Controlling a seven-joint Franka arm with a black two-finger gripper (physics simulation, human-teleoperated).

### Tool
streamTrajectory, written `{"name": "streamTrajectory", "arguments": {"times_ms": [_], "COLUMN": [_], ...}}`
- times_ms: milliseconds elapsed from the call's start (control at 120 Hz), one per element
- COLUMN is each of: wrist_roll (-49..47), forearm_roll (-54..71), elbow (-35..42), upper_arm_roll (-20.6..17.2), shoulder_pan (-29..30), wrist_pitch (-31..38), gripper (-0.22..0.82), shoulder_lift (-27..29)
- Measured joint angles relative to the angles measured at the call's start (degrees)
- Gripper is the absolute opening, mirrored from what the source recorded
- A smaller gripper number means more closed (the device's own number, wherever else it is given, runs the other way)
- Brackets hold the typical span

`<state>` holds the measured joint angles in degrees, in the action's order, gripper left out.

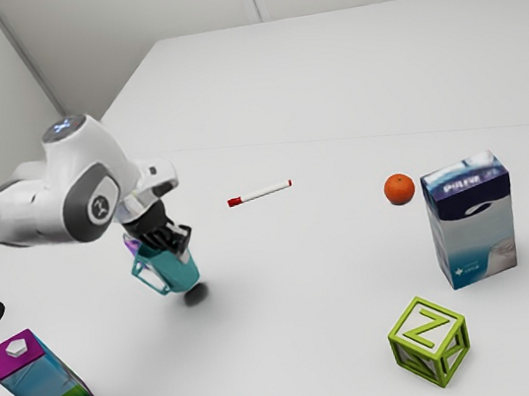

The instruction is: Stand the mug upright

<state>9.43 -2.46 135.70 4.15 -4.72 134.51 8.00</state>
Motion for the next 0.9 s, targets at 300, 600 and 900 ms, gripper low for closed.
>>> {"name": "streamTrajectory", "arguments": {"times_ms": [300,600,900], "wrist_roll": [-3.8,-6.5,-8.3], "forearm_roll": [0.2,0.2,0.3], "elbow": [1.8,2.0,2.0], "upper_arm_roll": [-0.5,-0.5,-0.6], "shoulder_pan": [-1.4,-2.2,-2.6], "wrist_pitch": [2.6,5.1,6.2], "gripper": [-0.17,-0.17,-0.17], "shoulder_lift": [-0.8,-2.9,-4.6]}}
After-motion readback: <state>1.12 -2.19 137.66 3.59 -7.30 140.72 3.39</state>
